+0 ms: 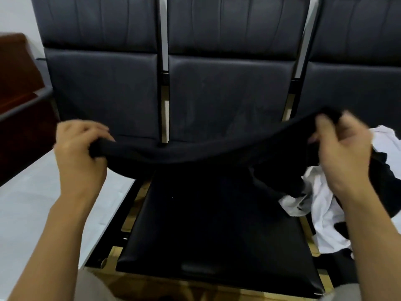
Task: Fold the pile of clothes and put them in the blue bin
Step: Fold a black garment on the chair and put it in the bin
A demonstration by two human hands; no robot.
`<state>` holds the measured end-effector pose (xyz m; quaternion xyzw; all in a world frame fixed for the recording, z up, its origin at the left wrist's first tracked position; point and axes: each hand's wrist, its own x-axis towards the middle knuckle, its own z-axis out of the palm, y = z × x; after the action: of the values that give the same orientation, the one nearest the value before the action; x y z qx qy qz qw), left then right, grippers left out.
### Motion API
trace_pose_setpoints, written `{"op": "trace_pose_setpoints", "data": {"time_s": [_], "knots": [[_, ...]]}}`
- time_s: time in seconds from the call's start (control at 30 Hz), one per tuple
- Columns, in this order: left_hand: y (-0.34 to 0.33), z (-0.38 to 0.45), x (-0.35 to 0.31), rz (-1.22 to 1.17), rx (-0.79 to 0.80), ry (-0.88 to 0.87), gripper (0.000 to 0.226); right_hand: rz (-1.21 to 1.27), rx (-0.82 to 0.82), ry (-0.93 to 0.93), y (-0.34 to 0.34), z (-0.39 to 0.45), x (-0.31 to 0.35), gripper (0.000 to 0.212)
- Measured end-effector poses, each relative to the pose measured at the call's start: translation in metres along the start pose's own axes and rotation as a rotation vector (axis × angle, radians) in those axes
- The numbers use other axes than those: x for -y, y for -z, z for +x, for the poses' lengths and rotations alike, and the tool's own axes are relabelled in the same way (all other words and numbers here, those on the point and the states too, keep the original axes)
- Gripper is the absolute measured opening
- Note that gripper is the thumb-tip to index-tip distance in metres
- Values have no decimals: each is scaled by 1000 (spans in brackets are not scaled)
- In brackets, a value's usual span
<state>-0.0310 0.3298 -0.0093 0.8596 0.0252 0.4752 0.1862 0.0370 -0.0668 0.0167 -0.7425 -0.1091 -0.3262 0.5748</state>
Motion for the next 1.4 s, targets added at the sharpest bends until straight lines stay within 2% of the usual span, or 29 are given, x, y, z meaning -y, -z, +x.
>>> {"op": "trace_pose_setpoints", "data": {"time_s": [0.07,0.1,0.13,0.2,0.23,0.27,0.3,0.33,0.4,0.47,0.53,0.6,0.67,0.73,0.77,0.8,0.83,0.9,0.97,1.0,1.07,1.13,1.17,1.23,1.3,1.33,1.37,1.4], "knots": [[-8,-16,14,124,308,56,44,-41,264,-197,7,-20,-10,44],[-12,-25,22,237,572,101,49,-78,456,-306,13,-31,-18,52],[-17,-36,31,344,902,161,53,-132,706,-428,19,-41,-27,51],[-24,-57,41,422,1536,292,46,-272,1283,-694,29,-59,-49,32],[-28,-63,40,430,1753,333,39,-329,1507,-859,33,-67,-60,32],[-34,-67,36,424,1855,343,37,-370,1622,-1018,39,-74,-71,36],[-39,-67,31,406,1847,337,35,-398,1644,-1111,43,-78,-81,39],[-49,-68,28,348,1753,332,30,-410,1583,-1126,45,-78,-92,38],[-73,-66,21,219,1520,310,20,-438,1274,-987,41,-75,-116,27],[-105,-67,5,167,1445,198,16,-405,905,-917,33,-71,-143,21],[-134,-75,-21,58,1418,47,18,-365,695,-957,17,-69,-164,27],[-162,-89,-58,-112,1355,-85,27,-483,591,-934,1,-67,-183,48],[-181,-108,-94,-257,1311,-161,33,-659,552,-824,-15,-67,-190,75],[-198,-131,-122,-314,1368,-245,36,-796,587,-715,-27,-69,-194,97],[-203,-139,-134,-304,1410,-317,37,-898,638,-655,-31,-71,-195,100],[-206,-145,-143,-301,1430,-386,37,-993,678,-593,-34,-72,-193,93],[-208,-147,-151,-313,1447,-411,34,-1052,683,-541,-35,-72,-194,78],[-213,-147,-163,-392,1489,-297,26,-1070,596,-487,-28,-65,-196,37],[-218,-142,-168,-466,1510,-113,25,-1044,481,-504,-16,-58,-203,20],[-223,-141,-166,-487,1478,-30,22,-1011,437,-544,-11,-55,-205,21],[-242,-134,-161,-491,1293,131,15,-907,326,-631,1,-47,-205,28],[-270,-116,-161,-409,1084,185,9,-837,214,-685,13,-38,-202,31],[-283,-103,-165,-371,1047,198,8,-788,193,-723,18,-34,-200,32],[-312,-79,-180,-261,1149,194,40,-600,221,-867,28,-30,-205,27],[-337,-66,-195,-65,1349,128,69,-521,358,-959,30,-35,-213,19],[-347,-64,-200,21,1413,75,71,-531,406,-954,28,-38,-215,16],[-356,-64,-205,65,1441,8,64,-524,410,-942,26,-39,-216,22],[-361,-66,-209,88,1441,-55,51,-498,390,-924,24,-39,-216,38]]}}
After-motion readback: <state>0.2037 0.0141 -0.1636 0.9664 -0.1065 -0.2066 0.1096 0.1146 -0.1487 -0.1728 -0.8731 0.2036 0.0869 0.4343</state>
